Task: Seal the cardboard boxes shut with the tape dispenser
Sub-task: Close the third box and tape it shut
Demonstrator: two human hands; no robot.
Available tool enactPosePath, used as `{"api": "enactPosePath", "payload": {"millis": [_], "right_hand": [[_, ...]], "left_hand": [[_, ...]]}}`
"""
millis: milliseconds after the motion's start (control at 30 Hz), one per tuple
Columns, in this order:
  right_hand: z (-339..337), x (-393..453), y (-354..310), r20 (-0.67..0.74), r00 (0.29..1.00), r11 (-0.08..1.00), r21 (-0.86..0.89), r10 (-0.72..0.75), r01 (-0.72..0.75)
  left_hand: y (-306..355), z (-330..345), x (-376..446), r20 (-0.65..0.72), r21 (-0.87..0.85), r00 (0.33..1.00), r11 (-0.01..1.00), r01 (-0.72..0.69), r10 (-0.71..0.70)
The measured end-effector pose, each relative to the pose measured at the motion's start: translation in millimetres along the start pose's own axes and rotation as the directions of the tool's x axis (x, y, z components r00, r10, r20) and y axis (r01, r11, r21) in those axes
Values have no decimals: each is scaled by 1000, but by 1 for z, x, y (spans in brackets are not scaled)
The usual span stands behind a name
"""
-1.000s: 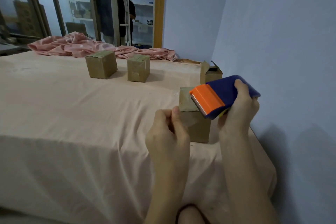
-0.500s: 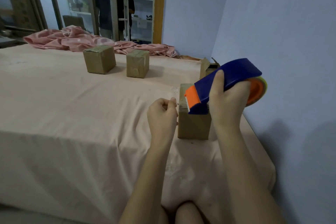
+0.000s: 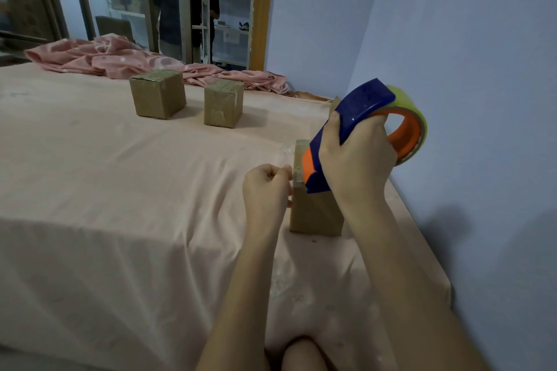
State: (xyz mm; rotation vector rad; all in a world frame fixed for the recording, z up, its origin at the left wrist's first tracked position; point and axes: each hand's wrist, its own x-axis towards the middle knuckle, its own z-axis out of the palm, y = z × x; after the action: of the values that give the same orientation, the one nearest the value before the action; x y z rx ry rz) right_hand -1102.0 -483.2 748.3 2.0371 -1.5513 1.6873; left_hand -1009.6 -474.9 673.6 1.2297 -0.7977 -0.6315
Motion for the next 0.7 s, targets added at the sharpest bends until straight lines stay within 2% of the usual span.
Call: {"api": "enactPosePath", "payload": {"millis": [133,533,700], "right_hand": [[5,0,-3,-4,1000,999,-34,-18,18],[15,6,5,109,994,987,-158,18,-1],[19,9,6,130,990,980,-196,49,-23]], "left_hand": [[-1,-2,2,-5,3,1000,1000,7,-7],[-8,1,-2,35,87,997,994,71,-75],[-1,-4,2,108,145,976,974,174,-190]]}}
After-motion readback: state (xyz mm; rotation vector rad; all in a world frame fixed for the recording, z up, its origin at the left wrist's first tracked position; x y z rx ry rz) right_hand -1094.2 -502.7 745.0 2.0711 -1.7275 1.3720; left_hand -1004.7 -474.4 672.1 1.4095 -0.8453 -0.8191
